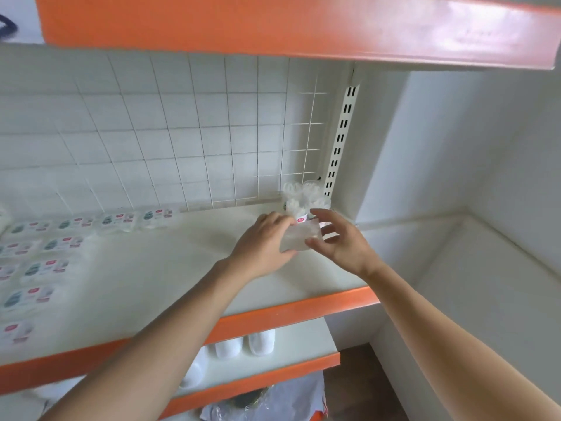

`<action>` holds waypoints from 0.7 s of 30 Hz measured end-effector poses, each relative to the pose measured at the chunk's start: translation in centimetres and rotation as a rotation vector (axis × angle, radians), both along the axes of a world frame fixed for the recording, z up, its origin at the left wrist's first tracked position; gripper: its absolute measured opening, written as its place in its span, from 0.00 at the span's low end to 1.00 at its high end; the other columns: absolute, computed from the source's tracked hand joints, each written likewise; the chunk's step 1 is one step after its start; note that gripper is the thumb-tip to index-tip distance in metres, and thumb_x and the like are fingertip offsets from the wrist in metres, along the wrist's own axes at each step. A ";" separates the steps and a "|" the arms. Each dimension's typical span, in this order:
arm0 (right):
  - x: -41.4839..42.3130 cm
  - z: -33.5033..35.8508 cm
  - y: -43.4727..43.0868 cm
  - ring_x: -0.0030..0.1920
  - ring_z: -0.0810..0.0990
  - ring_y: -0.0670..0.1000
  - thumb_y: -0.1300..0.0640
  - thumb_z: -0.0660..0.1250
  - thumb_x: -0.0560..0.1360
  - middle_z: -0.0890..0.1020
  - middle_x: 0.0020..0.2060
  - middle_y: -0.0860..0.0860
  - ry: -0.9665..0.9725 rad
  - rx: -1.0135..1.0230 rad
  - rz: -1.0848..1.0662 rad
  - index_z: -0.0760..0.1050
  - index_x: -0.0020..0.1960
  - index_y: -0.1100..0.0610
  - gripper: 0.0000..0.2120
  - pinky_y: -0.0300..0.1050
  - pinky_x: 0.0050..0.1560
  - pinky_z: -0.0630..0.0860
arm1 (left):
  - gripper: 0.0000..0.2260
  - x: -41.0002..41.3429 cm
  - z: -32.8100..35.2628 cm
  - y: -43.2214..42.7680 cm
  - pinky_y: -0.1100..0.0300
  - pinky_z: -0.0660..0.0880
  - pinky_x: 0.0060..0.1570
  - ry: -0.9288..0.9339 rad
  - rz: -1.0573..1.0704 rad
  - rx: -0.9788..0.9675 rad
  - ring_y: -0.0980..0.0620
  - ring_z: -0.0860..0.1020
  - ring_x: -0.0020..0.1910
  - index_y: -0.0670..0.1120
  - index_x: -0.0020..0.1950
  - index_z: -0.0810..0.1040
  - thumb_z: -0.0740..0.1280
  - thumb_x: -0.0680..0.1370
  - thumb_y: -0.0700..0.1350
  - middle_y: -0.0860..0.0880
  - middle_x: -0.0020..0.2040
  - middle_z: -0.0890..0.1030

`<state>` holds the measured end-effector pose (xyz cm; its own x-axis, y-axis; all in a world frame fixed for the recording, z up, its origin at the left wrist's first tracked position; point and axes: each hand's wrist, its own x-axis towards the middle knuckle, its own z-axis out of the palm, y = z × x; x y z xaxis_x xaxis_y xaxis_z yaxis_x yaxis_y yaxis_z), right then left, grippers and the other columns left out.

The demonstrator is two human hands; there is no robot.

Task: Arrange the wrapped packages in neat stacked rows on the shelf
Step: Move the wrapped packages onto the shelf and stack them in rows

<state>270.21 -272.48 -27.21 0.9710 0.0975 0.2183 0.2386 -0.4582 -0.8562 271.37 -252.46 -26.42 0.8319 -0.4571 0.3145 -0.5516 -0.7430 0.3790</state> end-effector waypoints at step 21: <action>2.0 0.7 -4.8 0.36 0.78 0.52 0.41 0.59 0.79 0.80 0.35 0.49 0.164 0.095 0.215 0.81 0.56 0.53 0.19 0.49 0.44 0.81 | 0.13 -3.2 -2.0 -6.8 0.58 0.79 0.46 0.868 0.009 -0.938 0.49 0.79 0.49 0.38 0.66 0.72 0.57 0.83 0.38 0.43 0.53 0.80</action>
